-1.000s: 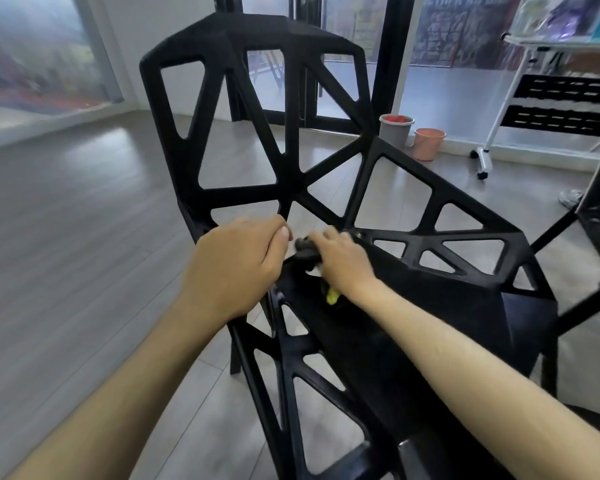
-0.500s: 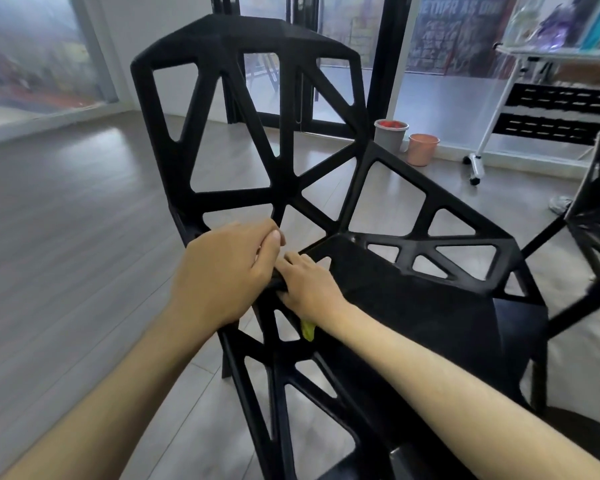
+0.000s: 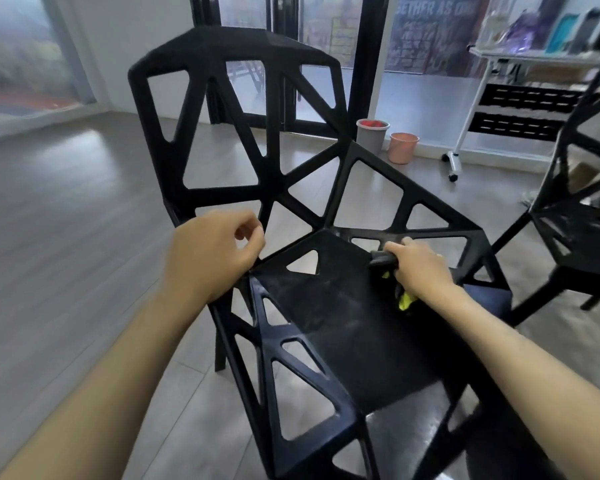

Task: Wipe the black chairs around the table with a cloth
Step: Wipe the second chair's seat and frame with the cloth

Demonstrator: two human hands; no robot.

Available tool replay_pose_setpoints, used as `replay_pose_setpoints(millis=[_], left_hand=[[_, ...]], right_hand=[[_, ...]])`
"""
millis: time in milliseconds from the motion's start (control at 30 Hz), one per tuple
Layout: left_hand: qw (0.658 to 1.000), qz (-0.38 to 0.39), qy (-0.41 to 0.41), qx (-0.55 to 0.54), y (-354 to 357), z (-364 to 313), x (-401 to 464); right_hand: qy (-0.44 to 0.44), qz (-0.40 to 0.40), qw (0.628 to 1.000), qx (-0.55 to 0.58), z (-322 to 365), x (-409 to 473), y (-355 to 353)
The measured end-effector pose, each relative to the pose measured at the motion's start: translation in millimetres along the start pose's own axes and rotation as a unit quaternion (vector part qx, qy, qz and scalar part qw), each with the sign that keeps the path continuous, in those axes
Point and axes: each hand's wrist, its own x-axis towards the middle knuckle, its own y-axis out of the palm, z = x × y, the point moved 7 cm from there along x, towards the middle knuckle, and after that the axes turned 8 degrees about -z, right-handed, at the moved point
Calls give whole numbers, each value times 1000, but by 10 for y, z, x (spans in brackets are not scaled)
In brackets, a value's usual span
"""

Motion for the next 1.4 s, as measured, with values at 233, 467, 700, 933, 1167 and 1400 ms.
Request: replay_pose_setpoints(millis=[233,467,700,933,1167,1400], left_hand=[[999,37,13,1,159,39,216],[996,75,33,-22,271,103,424],[980,-68,-119,-142,34,-132,-528],[953,-69,-238,-172,131,-349,-1077],[976,-27,-172,-132,129,257,-797],[989,61,-119,-67,187,1044,-381]], right_hand=[[145,-41,988,14,-640,-476,-263],[307,36,931,194,-910,-340,-250],[336,59,919,197,-1011,-227,-217],[373,9,899,230,-1119,-376,-296],[382,-21,895,230,-784,-785,-358],[389,-48,887,245,-189,-1406,-425]])
